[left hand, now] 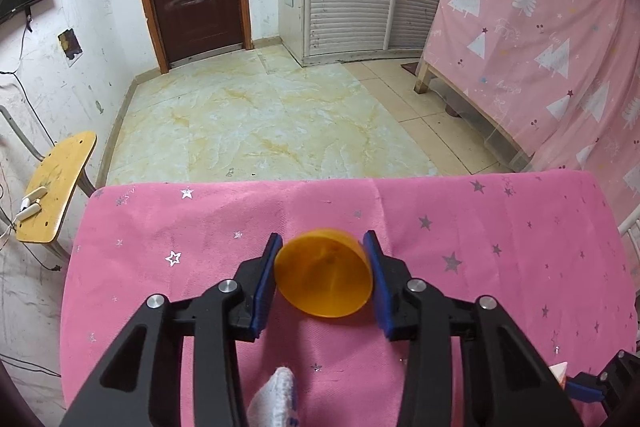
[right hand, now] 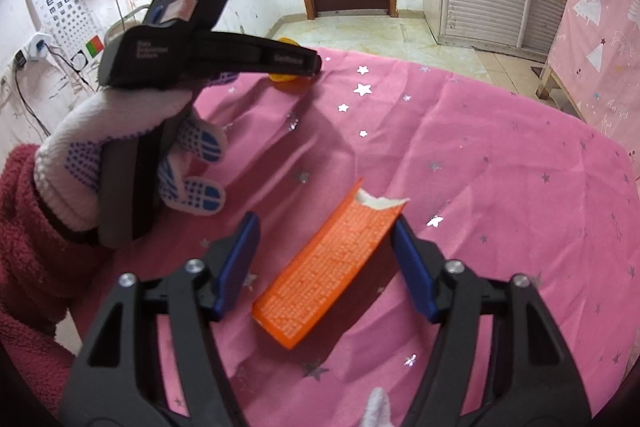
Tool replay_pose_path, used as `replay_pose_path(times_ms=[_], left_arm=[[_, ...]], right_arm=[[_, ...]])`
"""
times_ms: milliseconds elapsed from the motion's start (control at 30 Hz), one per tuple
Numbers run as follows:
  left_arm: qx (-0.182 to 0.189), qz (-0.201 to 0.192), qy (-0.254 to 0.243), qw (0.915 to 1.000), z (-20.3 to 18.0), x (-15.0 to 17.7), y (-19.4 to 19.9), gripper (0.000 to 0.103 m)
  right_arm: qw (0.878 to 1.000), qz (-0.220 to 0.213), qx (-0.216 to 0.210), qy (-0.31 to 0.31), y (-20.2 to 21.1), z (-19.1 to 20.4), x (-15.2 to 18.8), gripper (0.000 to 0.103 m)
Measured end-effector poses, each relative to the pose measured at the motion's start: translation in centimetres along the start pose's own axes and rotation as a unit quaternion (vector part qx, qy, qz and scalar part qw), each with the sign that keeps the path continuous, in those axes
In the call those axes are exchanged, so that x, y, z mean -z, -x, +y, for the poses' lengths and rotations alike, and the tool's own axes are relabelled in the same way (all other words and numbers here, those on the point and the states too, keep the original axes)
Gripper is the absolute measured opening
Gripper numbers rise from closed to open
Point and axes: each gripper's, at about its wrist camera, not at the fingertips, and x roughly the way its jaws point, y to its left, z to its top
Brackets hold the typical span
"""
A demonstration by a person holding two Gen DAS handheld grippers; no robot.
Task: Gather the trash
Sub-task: 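Grasp the orange ball with the left gripper while the right gripper grasps the orange box, then carry the orange ball and orange box to the yellow bin with both grippers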
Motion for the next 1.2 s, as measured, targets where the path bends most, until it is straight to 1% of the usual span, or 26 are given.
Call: replay_pose_path(times_ms=[33,133,200,267,433,700,967,1200], left_arm=[[0.001,-0.001,0.001,1.0,0.1,0.1,0.0,0.033],[0.006,0.001,0.007,1.0,0.4,0.2,0.2,0.033],[0.011,0.002,0.016,0.9998,0.8,0.4,0.6,0.033],[0.012,-0.001,0.02,0.9997,1.0,0.4,1.1,0.033],[0.01,-0.013,0.02,0.9997,0.9,1.1,3.0,0.033],[0.01,-0.037,0.01,0.9992,-0.8,1.4,6.7,0.033],[0.012,-0.054,-0.014,0.9984,-4.7,1.3,9.7,0.033],[0.018,-0.061,-0.04,0.9972,-8.9,1.4,11.3,0.033]], right_arm=[[1.0,0.001,0.0,-0.001,-0.1,-0.1,0.0,0.056],[1.0,0.003,0.0,-0.002,-0.1,-0.1,0.2,0.044],[1.0,0.002,0.0,-0.003,-0.1,-0.3,0.2,0.029],[1.0,-0.001,-0.005,-0.008,-0.1,-0.4,0.1,0.022],[1.0,-0.007,-0.009,-0.009,0.3,-0.4,0.1,0.02],[0.999,-0.037,-0.009,-0.021,2.8,-1.4,0.3,0.02],[0.996,-0.071,0.002,-0.046,6.0,-3.9,1.2,0.02],[0.991,-0.104,0.017,-0.08,8.9,-7.6,2.4,0.021]])
